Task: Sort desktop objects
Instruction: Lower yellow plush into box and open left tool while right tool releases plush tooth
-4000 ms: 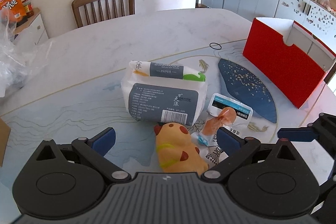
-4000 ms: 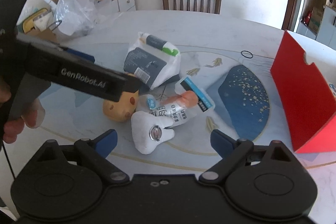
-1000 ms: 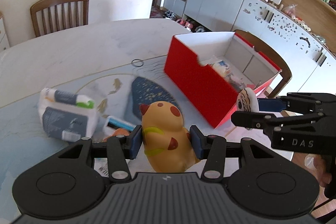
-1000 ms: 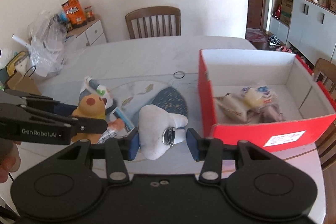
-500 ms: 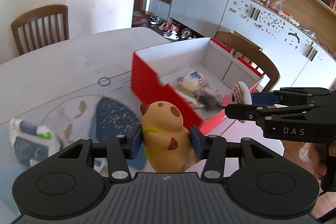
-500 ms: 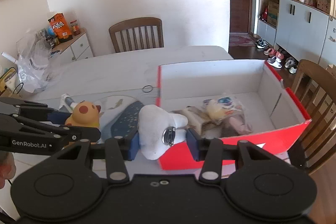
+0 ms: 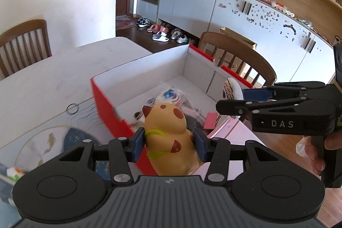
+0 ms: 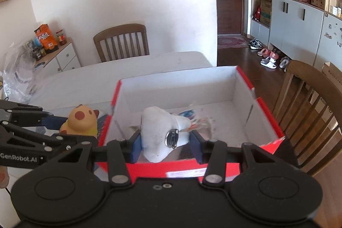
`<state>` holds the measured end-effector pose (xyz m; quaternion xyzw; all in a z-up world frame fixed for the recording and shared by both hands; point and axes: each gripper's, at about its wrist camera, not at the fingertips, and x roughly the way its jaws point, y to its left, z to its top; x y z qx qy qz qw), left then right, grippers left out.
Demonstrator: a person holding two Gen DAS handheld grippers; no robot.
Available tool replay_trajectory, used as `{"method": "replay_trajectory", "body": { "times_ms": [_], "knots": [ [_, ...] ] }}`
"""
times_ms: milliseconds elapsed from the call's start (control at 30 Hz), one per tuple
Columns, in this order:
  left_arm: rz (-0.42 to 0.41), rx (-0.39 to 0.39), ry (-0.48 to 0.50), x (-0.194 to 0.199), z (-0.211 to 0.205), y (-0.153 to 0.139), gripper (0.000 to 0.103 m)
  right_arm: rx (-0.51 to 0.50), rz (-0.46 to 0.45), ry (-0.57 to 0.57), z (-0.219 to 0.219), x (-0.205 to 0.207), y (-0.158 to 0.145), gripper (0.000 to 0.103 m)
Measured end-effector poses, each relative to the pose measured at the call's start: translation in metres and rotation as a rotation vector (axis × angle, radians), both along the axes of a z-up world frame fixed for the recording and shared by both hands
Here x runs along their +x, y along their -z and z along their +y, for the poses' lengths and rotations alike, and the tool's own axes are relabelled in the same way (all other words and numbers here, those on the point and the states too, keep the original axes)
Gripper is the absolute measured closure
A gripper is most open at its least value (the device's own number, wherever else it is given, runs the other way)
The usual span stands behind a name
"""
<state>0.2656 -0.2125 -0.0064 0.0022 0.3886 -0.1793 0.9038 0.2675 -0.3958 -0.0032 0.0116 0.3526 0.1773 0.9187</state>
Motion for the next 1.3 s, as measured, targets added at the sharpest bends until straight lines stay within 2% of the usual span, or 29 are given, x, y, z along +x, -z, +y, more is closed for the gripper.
{"method": "replay_trajectory", "body": {
  "times_ms": [267,533,800,1100,1300],
  "knots": [
    [0.029,0.034,0.022,0.034,-0.030,0.006,0.055,-0.012,-0.010,0.016,-0.022,0.028,0.004,0.057],
    [0.098,0.089,0.027,0.067,-0.051,0.023,0.055,-0.027,0.056,0.011,-0.028,0.060,0.026,0.057],
    [0.119,0.164,0.048,0.088,-0.072,0.039,0.055,-0.055,0.110,0.000,-0.029,0.087,0.046,0.057],
    [0.174,0.213,0.034,0.112,-0.074,0.060,0.055,-0.066,0.213,-0.016,-0.032,0.120,0.068,0.057],
    [0.208,0.235,0.046,0.117,-0.077,0.073,0.055,-0.073,0.251,-0.017,-0.030,0.132,0.075,0.057]
  ]
}}
